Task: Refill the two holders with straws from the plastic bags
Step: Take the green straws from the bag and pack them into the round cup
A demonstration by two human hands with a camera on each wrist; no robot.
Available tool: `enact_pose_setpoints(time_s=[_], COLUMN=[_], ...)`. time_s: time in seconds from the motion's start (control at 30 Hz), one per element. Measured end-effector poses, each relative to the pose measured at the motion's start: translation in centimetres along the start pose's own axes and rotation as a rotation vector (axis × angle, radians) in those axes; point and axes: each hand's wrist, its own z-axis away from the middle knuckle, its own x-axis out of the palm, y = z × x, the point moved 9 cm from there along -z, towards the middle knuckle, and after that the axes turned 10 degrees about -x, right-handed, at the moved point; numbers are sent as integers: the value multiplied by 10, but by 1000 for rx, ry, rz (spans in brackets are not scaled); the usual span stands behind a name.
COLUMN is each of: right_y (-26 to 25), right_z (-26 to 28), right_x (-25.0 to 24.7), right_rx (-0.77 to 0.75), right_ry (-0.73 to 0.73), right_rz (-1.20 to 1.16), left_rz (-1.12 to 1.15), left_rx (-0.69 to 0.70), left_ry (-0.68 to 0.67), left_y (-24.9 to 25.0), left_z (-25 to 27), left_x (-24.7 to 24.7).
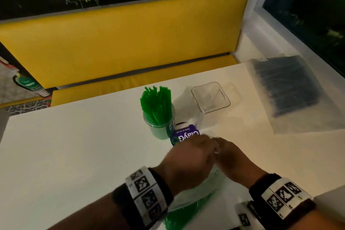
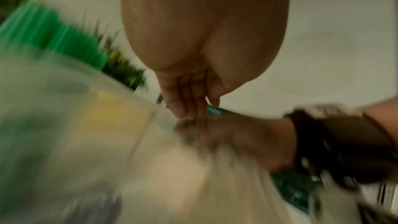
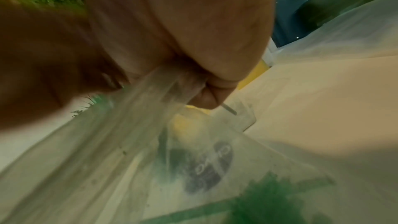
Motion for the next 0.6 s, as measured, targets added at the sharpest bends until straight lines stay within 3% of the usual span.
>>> enact_pose_setpoints(time_s=[0.03,0.1,0.2,0.3,0.37,0.4,0.53,0.6], right_y=[-8,-15,-11,-22,-30,-30,42,73], right_z=[1,4,7,9,11,11,27,27], right_x=[2,1,-7,-2,-2,-8,-40,-27], right_rx=[-40,-69,-25,-74,-117,-139,118,210], right_ry=[-28,-39,17,-43,-56,6,500,346], right_rz=[32,-20,-155,-228,-292,-350,-457,-170], left_rz=[63,112,69,44,-49,-104,-160,-103], left_rx=[-126,-330,-493,-549,-539,-526,-510,-542], left_ry=[-102,-172,-327,-517,-513,-503,-413,-410], left_y=[-14,-43,-73,-83,-87,-88,-91,-95], left_z=[0,0,5,20,23,23,20,21], left_x=[30,66,103,134,138,139,134,136])
